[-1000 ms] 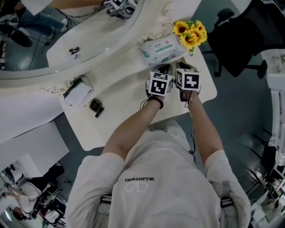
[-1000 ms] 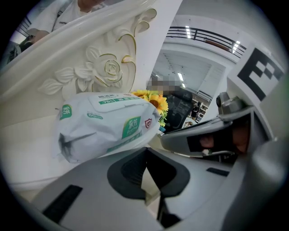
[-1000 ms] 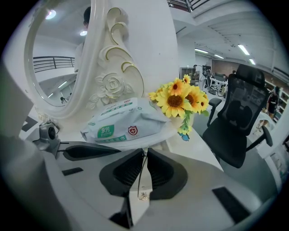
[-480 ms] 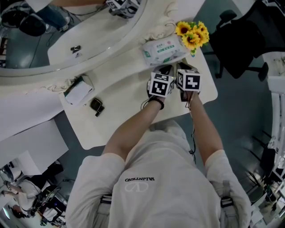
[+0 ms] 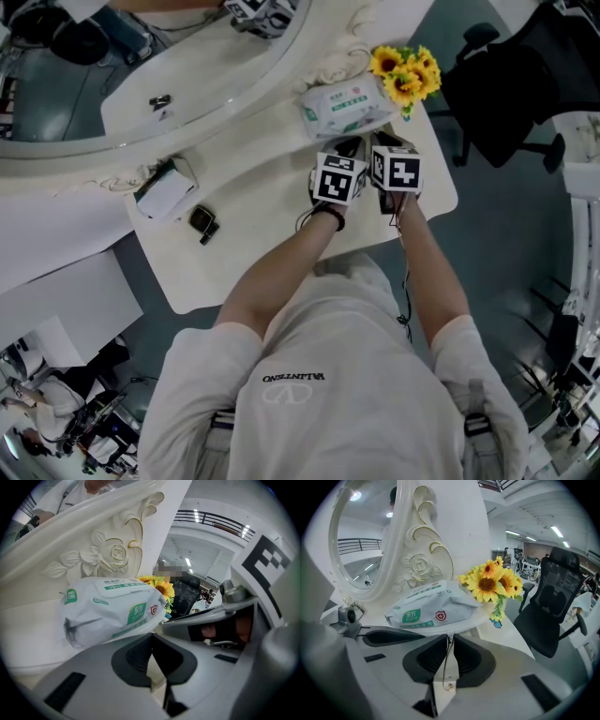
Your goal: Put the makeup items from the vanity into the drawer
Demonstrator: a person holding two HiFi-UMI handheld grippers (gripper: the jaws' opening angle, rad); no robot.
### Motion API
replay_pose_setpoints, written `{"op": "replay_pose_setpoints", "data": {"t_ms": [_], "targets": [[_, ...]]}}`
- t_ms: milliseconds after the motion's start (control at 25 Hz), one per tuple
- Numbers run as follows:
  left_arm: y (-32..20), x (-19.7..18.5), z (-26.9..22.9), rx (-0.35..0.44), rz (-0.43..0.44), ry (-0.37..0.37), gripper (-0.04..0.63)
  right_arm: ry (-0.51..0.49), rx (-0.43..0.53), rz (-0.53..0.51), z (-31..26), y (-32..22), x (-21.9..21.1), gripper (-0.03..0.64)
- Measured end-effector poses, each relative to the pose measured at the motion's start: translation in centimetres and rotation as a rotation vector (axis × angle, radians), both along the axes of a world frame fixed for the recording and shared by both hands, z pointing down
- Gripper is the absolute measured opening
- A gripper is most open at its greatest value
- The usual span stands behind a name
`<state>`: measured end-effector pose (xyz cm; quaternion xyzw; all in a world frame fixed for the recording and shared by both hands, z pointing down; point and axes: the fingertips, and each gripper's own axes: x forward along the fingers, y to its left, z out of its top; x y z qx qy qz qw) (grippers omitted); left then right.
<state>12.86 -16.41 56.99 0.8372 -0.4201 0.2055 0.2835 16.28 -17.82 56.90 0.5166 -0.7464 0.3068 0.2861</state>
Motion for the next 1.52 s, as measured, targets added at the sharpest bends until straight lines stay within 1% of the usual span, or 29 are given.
{"op": "replay_pose_setpoints", "data": {"t_ms": [440, 640, 720, 800, 920, 960, 1120, 1320, 1400, 1520], "targets": [[-0.1, 0.1, -0.3, 0.018, -0.006, 0.011, 0.0, 0.006, -0.003, -0.004, 0.2, 0.2, 0.0, 0.081], [-0.3, 0.2, -0.5, 0.037, -0.011, 0.014, 0.0, -0.011, -0.005, 0.006, 0.1, 0.4, 0.1, 0.098], [-0.1, 0.2, -0.4, 0.022, -0.01, 0.012, 0.0, -0.02, 0.0, 0.015, -0.1, 0.4, 0.2, 0.098], [0.0, 0.3, -0.6, 0.018, -0.011, 0.013, 0.0, -0.024, 0.013, 0.033, -0.5, 0.5, 0.5, 0.086], [0.2, 0.4, -0.9, 0.03, -0.009, 0.015, 0.0, -0.011, 0.035, 0.055, -0.9, 0.5, 0.9, 0.019], [0.3, 0.4, -0.9, 0.032, -0.008, 0.013, 0.0, -0.008, 0.042, 0.056, -1.0, 0.5, 0.9, 0.009], [0.4, 0.1, -1.6, 0.039, -0.022, 0.012, 0.0, -0.033, 0.069, 0.061, -1.9, 0.5, 0.9, 0.009], [1.0, -1.8, -3.9, 0.087, -0.05, 0.027, 0.0, -0.065, 0.123, 0.026, -4.0, 0.7, -0.2, 0.009], [1.4, -3.4, -5.5, 0.109, -0.089, 0.047, 0.0, -0.076, 0.146, 0.023, -4.8, 0.6, -0.6, 0.009], [1.9, -6.7, -8.6, 0.161, -0.16, 0.068, 0.0, -0.137, 0.181, 0.061, -6.9, 0.3, -1.5, 0.009]]}}
